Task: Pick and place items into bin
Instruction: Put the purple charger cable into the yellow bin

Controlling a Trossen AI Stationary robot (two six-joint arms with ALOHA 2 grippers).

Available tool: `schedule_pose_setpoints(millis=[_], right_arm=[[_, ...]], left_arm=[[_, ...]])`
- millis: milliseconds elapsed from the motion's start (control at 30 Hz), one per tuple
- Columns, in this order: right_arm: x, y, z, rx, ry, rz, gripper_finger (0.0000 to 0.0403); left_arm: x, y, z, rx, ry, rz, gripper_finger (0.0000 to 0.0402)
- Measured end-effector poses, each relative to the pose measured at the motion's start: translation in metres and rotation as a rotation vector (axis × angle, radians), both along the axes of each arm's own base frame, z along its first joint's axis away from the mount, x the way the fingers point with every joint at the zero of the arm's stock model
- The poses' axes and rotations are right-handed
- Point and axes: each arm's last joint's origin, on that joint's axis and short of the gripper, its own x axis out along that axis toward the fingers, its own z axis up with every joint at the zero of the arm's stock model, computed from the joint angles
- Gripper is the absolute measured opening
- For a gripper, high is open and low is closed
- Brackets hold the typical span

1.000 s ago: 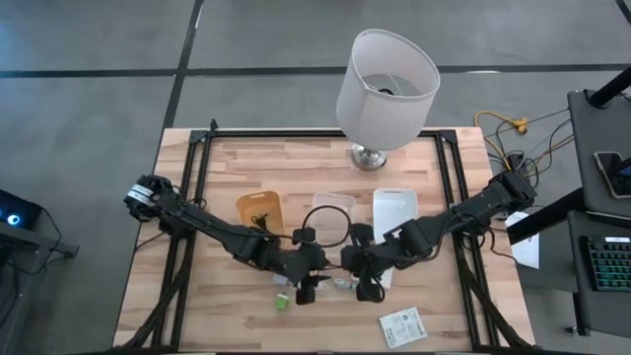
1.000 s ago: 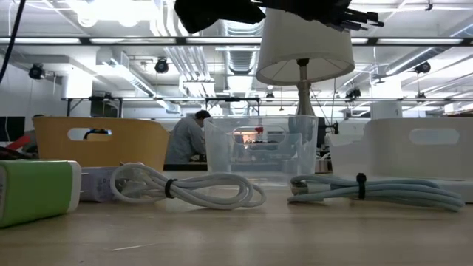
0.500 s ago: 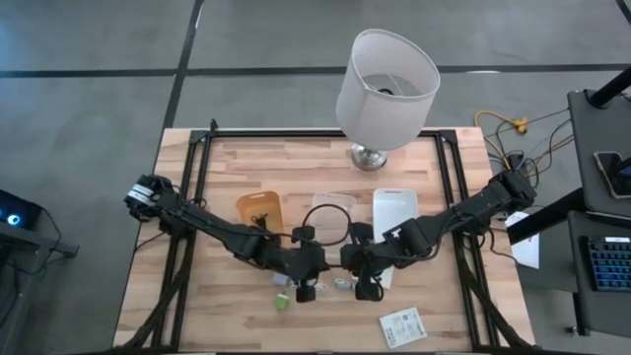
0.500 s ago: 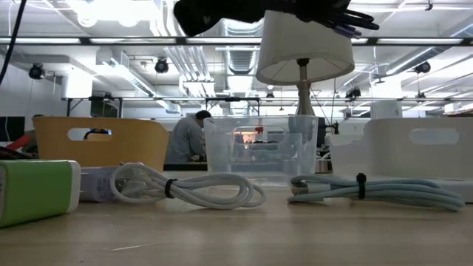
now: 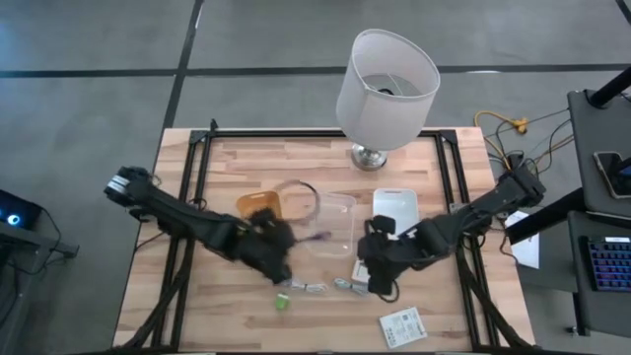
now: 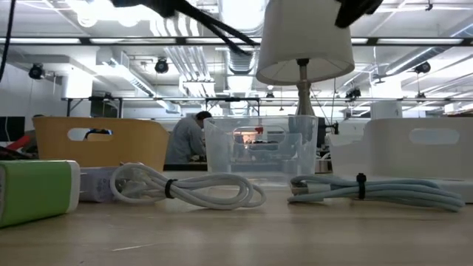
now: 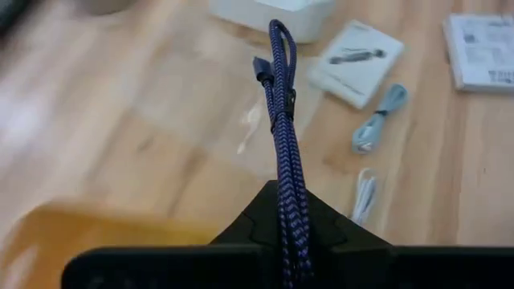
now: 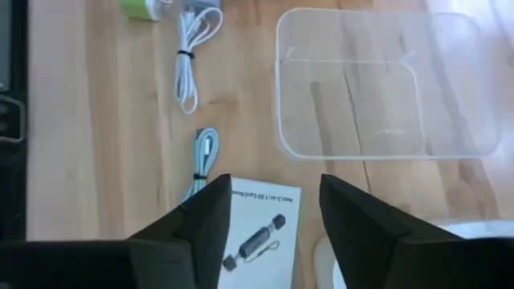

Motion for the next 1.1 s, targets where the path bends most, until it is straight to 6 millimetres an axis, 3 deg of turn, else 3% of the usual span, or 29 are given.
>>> schedule_pose_setpoints(millis=[167,300,500,667,800,933,1100], right_arm=[[-0.015,0.002,0.012,-0.012,-0.082,-0.055,0.0198],[-0.019,0.000,0.011,-0.012,-0.091,-0.091,0.0198],[-0.018,0.000,-0.004,-0.045,-0.058,-0.100,0.0198],[-0.017,0.001,-0.015,-0.036,-0.033,-0.134,0.0198],[-0.018,0.004,-0.018,-0.018,-0.020,-0.144,0.0199],[-0.022,0.010,-0.017,0.001,-0.023,-0.144,0.0198],[-0.026,0.015,-0.016,0.007,-0.025,-0.132,0.0199]], left_arm=[[-0.056,0.015,0.011,-0.054,0.273,0.150,0.0000],[-0.071,0.019,0.006,-0.099,0.423,0.175,0.0000],[-0.048,0.032,-0.024,0.088,0.509,0.334,0.0000],[-0.019,0.041,-0.065,0.199,0.641,0.432,0.0001],[-0.001,0.038,-0.088,0.215,0.720,0.445,0.0030],[0.007,0.020,-0.081,0.206,0.671,0.372,0.0089],[0.008,0.015,-0.059,0.086,0.518,0.353,0.0170]])
